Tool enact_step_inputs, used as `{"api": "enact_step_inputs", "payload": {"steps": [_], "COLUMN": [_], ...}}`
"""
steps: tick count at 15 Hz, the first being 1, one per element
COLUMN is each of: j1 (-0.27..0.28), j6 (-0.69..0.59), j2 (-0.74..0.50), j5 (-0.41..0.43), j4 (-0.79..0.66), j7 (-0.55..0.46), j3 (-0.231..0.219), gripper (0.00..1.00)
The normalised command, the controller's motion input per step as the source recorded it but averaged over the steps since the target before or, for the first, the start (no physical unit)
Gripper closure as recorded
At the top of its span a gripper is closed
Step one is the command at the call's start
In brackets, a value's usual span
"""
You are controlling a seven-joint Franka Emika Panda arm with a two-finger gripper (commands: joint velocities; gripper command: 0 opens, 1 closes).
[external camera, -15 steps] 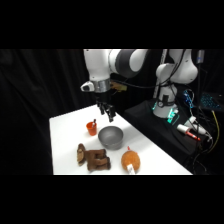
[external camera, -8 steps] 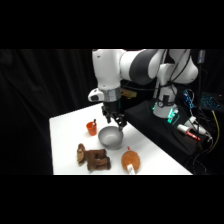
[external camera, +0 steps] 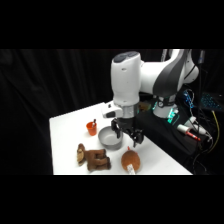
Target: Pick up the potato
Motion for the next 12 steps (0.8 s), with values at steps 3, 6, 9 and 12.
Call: {"api": "enact_step_inputs", "payload": {"steps": [3,6,9,12], "j1": [0.018,-0.024,-0.022,0.011], "j6": [0.32,0.32,0.37,0.39], "j2": [0.15,0.17,0.19,0.22], "j5": [0.074,0.196,0.159,-0.003], "j4": [-0.08,-0.08,-0.05,-0.01], "j7": [-0.06,-0.13,-0.11,-0.04], "j3": [0.071,0.098,0.094,0.019], "gripper": [0.00,0.00,0.00,0.00]}}
